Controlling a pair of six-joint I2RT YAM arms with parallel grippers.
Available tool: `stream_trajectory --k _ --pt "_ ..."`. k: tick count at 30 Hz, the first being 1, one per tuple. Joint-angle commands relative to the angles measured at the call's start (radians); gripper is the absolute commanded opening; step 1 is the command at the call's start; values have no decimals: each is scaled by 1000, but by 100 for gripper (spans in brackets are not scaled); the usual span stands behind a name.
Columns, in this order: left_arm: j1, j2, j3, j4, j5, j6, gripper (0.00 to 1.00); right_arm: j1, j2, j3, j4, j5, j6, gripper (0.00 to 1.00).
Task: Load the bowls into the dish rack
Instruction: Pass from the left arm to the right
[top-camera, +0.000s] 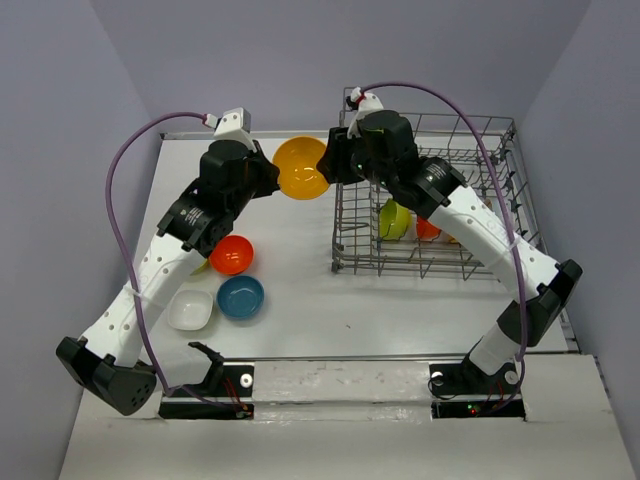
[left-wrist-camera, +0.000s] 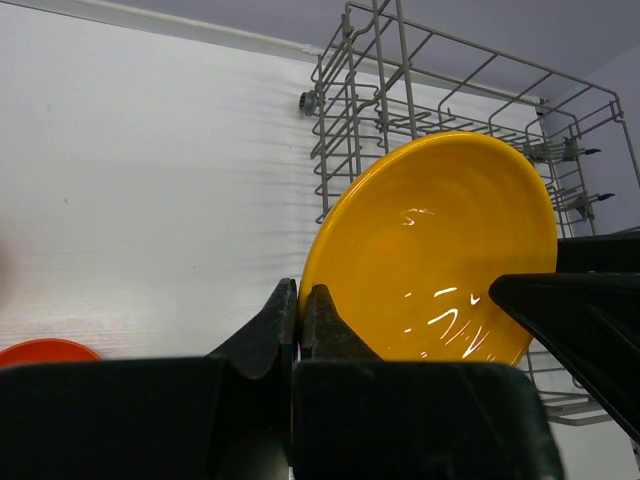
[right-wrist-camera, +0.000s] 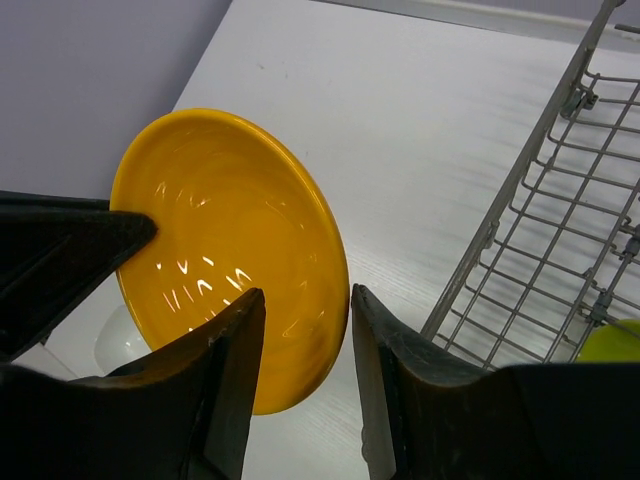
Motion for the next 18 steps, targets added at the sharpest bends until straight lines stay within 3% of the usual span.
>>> stream_trajectory --k 1,9,12,18 --pt "2 -41 40 64 16 14 0 -1 16 51 42 7 5 45" --pt "2 -48 50 71 34 23 0 -1 25 57 42 20 -1 41" --pt "2 -49 51 69 36 26 0 -1 24 62 44 34 -6 34" --pt "2 -54 44 66 41 35 0 -1 22 68 42 72 -6 4"
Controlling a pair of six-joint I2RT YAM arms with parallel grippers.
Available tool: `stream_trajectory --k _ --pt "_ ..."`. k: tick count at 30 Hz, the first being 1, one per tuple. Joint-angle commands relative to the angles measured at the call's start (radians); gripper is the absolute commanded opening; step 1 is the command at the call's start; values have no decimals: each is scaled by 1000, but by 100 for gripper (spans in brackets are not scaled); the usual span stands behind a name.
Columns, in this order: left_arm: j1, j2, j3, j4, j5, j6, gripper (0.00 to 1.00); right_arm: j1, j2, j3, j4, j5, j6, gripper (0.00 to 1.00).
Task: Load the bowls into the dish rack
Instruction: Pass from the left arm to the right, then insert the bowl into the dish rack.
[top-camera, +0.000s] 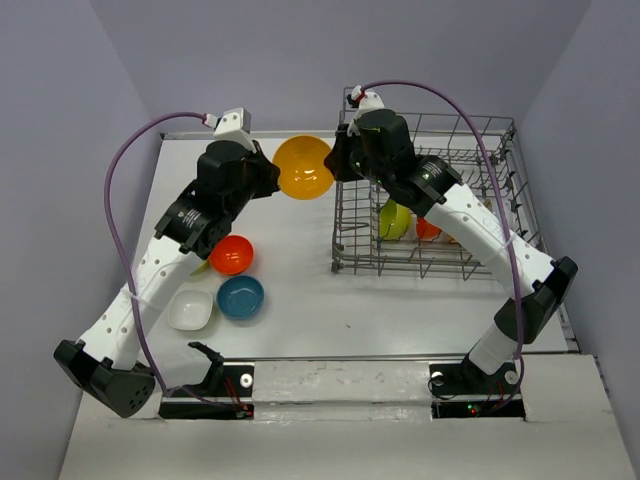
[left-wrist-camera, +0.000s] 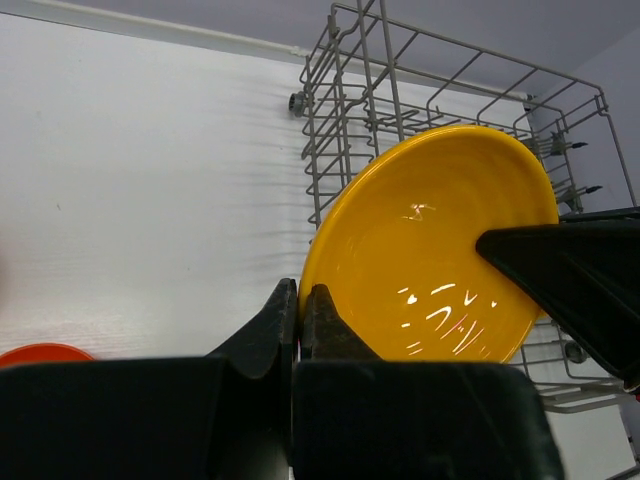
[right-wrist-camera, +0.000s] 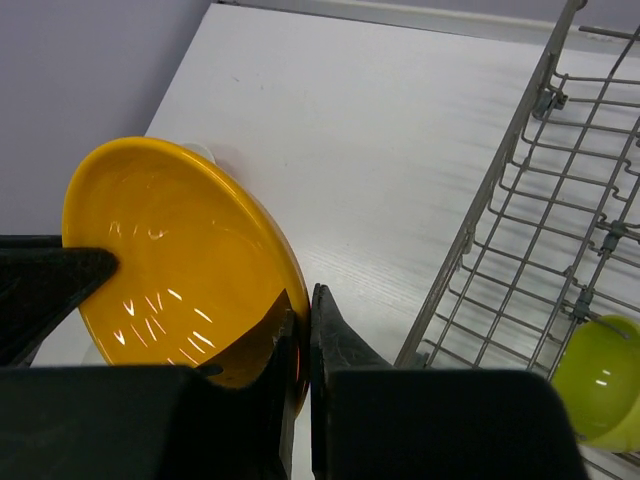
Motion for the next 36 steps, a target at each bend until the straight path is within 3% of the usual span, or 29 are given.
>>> stream_trajectory --k 1,3,5,7,8,11,14,15,18,19,23,28,34,36 --pt "2 -42 44 68 25 18 0 0 -2 55 36 30 -12 1" --pt "2 -44 42 69 29 19 7 0 -2 60 31 39 -14 1" --pt "2 -48 37 80 37 19 26 0 -4 63 29 59 -16 1" --pt "2 -53 33 92 43 27 36 0 -7 66 26 88 -20 1" --pt "2 -53 33 95 43 27 50 0 -11 67 25 101 -25 1" --pt "2 -48 42 100 43 36 67 0 -18 71 16 156 -38 1" --pt "2 -47 60 103 35 54 96 0 -30 71 6 228 -66 1" --pt "2 -53 71 101 28 59 99 0 -33 71 3 252 -74 1" --pt "2 -74 76 89 -23 81 99 0 -48 75 -12 436 -112 1" --pt "2 -90 71 80 -49 84 99 0 -47 84 -21 581 -129 1" --pt "2 -137 21 77 -80 84 99 -53 -18 110 -23 925 -236 1" --pt "2 -191 -61 71 -86 107 99 -216 -7 107 11 1045 -304 1" --pt "4 -235 -194 95 -67 125 99 -389 73 34 259 1177 -549 1" --pt "4 -246 -243 118 -66 122 99 -437 85 -40 435 1188 -684 1"
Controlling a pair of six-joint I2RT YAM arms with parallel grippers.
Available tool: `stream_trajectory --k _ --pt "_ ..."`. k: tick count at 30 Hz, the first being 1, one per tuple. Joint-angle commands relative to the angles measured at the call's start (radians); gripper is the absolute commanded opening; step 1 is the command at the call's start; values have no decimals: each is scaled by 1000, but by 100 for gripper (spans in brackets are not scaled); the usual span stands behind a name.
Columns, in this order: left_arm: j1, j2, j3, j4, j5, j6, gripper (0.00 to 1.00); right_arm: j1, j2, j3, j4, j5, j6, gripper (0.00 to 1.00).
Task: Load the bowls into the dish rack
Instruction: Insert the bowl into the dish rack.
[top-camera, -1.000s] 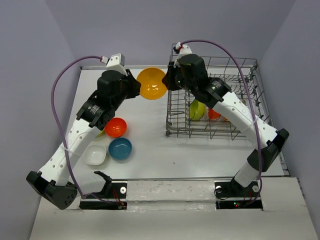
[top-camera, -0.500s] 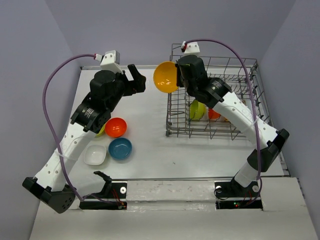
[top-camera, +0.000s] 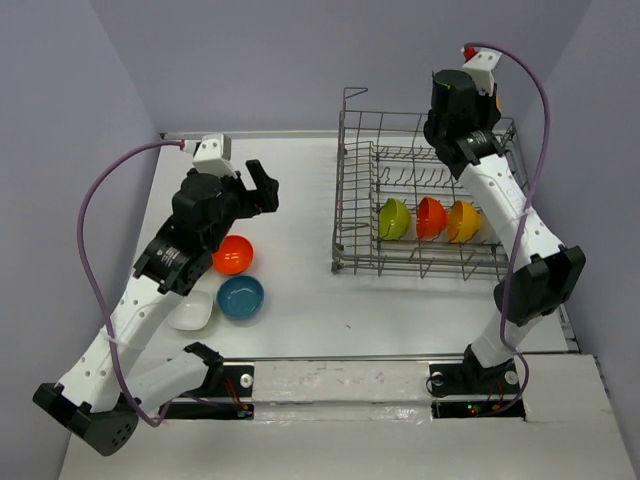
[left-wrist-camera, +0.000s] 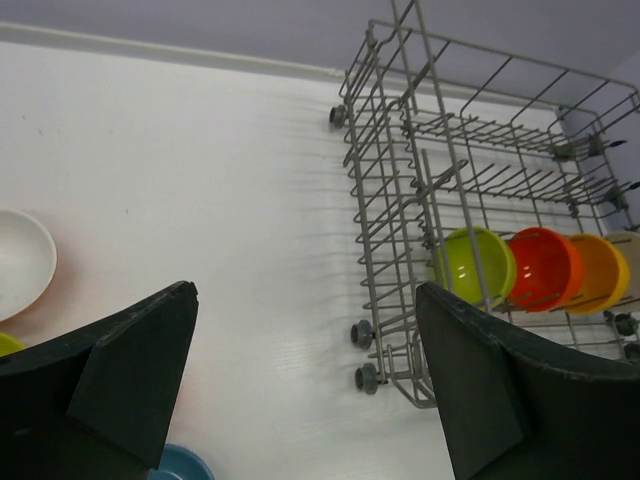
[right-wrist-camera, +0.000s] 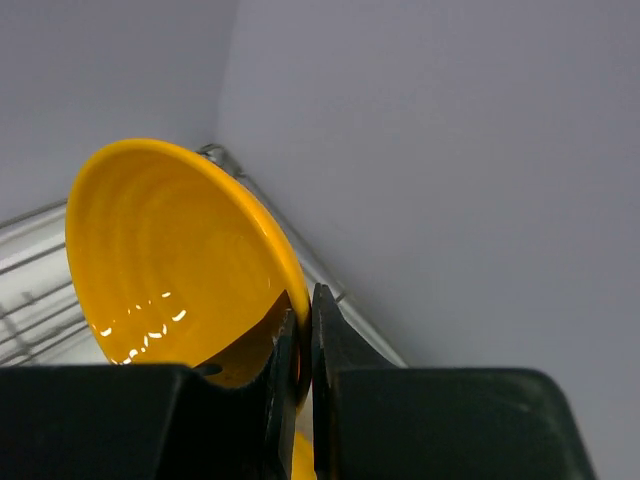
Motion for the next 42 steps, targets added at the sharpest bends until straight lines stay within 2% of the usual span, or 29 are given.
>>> stream_trajectory --k 1,2,3,4,6,7,9,10,16,23,36,42 --pt "4 -21 -86 58 -2 10 99 -57 33 -128 406 119 -314 1" --pt "4 -28 -101 72 7 6 99 -74 34 -177 709 129 -425 1" --pt "4 -36 -137 80 10 -2 99 -88 43 -255 878 127 -647 1" --pt "4 -41 -151 93 10 -4 99 -114 57 -268 1121 123 -735 1" --pt "5 -48 -172 106 12 -4 99 -123 121 -272 1281 106 -944 1" --pt "5 -50 -190 121 14 -1 99 -138 144 -275 1455 97 -1010 1" --pt "7 -42 -200 130 18 1 99 -148 204 -271 1580 75 -1160 1" --pt "7 -39 -204 135 18 1 99 -148 212 -275 1619 70 -1170 1" --pt "7 -24 -227 164 46 -4 99 -192 252 -357 1686 46 -1164 1" --pt "5 -19 -264 181 41 0 99 -241 298 -421 1670 43 -1100 1" --pt "4 1 -296 192 35 1 99 -260 395 -392 1648 24 -1064 1" --pt "1 2 -307 189 26 4 99 -260 460 -377 1719 27 -1112 1"
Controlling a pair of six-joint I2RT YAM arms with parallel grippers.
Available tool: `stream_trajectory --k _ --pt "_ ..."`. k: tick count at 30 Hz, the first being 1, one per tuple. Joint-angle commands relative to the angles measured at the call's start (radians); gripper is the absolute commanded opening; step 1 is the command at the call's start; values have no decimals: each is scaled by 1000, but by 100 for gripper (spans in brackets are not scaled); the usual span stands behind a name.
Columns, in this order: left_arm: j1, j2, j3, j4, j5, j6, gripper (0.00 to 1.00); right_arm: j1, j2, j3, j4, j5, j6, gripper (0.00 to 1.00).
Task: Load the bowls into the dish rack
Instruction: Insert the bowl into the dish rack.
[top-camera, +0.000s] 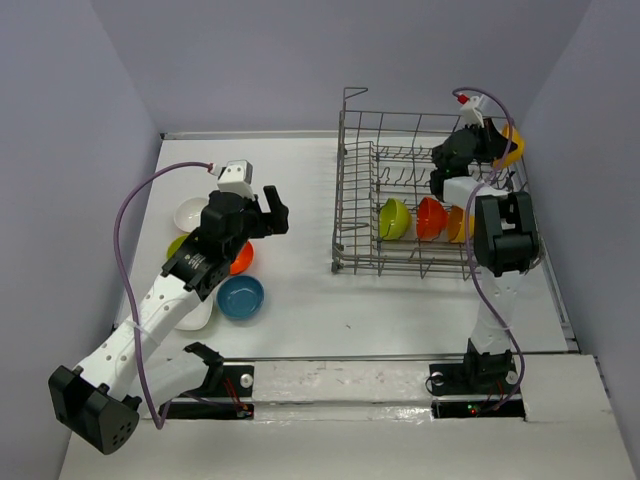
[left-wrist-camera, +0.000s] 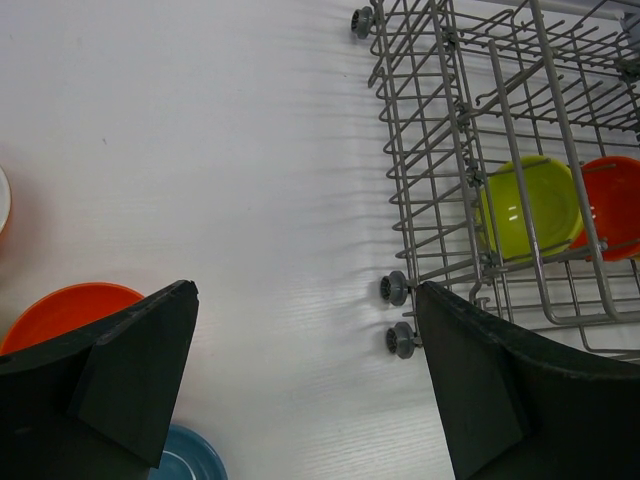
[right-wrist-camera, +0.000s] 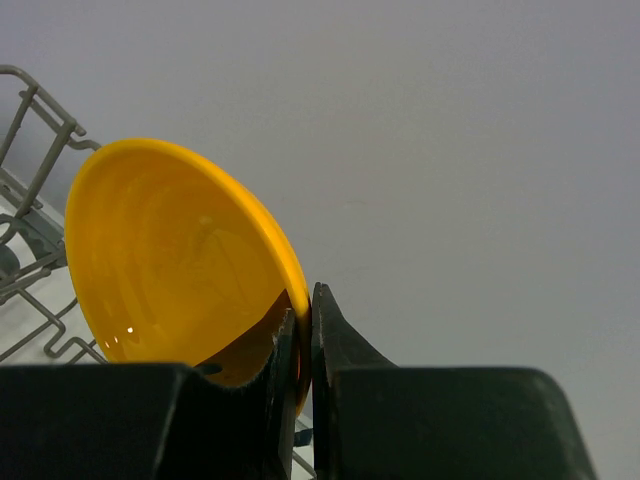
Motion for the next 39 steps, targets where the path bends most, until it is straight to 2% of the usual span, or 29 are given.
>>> stream_trajectory --k 1,24,39 --pt "-1 -7 -13 41 -13 7 99 -3 48 51 147 -15 -3 1" --pt "-10 0 -19 35 -24 7 99 -13 103 86 186 -27 -52 1" --pt "-22 3 -21 34 -21 7 99 -31 23 39 147 -45 -17 1"
